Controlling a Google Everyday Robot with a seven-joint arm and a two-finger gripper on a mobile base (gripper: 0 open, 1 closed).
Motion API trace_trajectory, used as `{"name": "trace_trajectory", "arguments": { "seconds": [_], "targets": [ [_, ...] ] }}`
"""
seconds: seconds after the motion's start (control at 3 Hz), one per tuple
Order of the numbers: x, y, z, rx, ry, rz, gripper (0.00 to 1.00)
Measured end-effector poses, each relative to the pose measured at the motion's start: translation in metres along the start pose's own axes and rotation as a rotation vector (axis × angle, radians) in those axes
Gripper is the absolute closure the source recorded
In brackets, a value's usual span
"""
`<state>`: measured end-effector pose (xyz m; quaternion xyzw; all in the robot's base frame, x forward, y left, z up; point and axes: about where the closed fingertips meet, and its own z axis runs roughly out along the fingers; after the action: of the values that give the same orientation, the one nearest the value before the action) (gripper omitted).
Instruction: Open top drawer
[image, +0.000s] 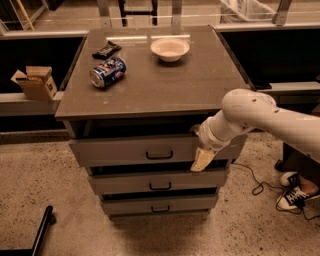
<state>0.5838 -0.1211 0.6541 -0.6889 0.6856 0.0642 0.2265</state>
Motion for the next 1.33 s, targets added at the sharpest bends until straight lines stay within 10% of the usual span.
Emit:
{"name": "trace_trajectory", "arguments": {
  "seconds": [1.0, 1.33],
  "targets": [
    [-0.009, 0.101, -0.037, -0.117, -0.057, -0.155, 0.41],
    [-0.020, 0.105, -0.060, -0.067, -0.066, -0.180, 0.22]
  ]
}}
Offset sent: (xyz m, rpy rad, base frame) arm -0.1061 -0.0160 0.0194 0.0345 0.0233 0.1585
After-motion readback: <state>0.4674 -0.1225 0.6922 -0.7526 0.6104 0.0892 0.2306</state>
